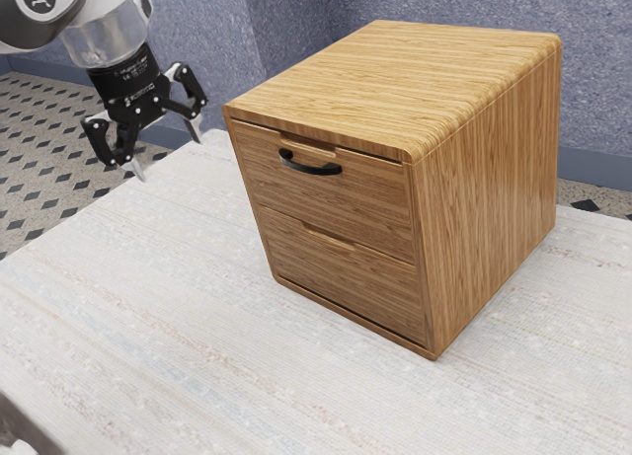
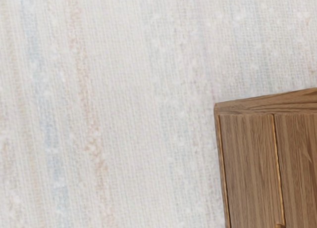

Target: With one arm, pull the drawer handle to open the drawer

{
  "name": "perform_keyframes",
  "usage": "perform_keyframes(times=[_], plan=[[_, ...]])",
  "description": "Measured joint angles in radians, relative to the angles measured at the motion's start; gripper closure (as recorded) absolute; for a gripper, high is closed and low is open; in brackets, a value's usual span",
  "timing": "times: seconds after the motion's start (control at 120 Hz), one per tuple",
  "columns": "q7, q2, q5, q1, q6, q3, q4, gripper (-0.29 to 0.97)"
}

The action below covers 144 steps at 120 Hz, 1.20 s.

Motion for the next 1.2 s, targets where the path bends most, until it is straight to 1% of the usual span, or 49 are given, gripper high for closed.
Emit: perform_keyframes(times=[0.175, 0.283, 0.333, 0.367, 0.417, 0.483, 0.525, 0.575, 0.65, 0.733, 0.817, 0.867, 0.9, 0.975, 1.1, 1.2], plan=[[-0.029, 0.001, -0.004, 0.029, 0.000, 0.003, -0.002, 0.02], [-0.044, 0.000, -0.038, 0.004, 0.000, 0.032, 0.001, 0.02], [-0.053, -0.002, -0.047, -0.002, -0.004, 0.037, 0.030, 0.02], [-0.059, -0.020, -0.042, -0.006, -0.006, 0.034, 0.061, 0.02], [-0.068, -0.039, -0.030, 0.001, -0.009, 0.020, 0.115, 0.03], [-0.082, -0.035, -0.022, 0.058, -0.006, -0.041, 0.146, 0.03], [-0.092, -0.021, -0.030, 0.093, 0.010, -0.076, 0.151, 0.03], [-0.102, -0.007, -0.043, 0.114, 0.031, -0.098, 0.151, 0.03], [-0.116, -0.004, -0.057, 0.104, 0.063, -0.112, 0.150, 0.03], [-0.133, -0.042, -0.064, 0.054, 0.103, -0.115, 0.125, 0.03], [-0.155, -0.126, -0.063, -0.024, 0.160, -0.116, 0.016, 0.03], [-0.166, -0.187, -0.062, -0.090, 0.206, -0.116, -0.074, 0.03], [-0.173, -0.225, -0.059, -0.113, 0.241, -0.119, -0.140, 0.03], [-0.187, -0.297, -0.045, -0.125, 0.320, -0.122, -0.275, 0.03], [-0.207, -0.377, -0.033, -0.125, 0.440, -0.116, -0.442, 0.04], [-0.220, -0.403, -0.029, -0.125, 0.534, -0.112, -0.542, 0.07]])
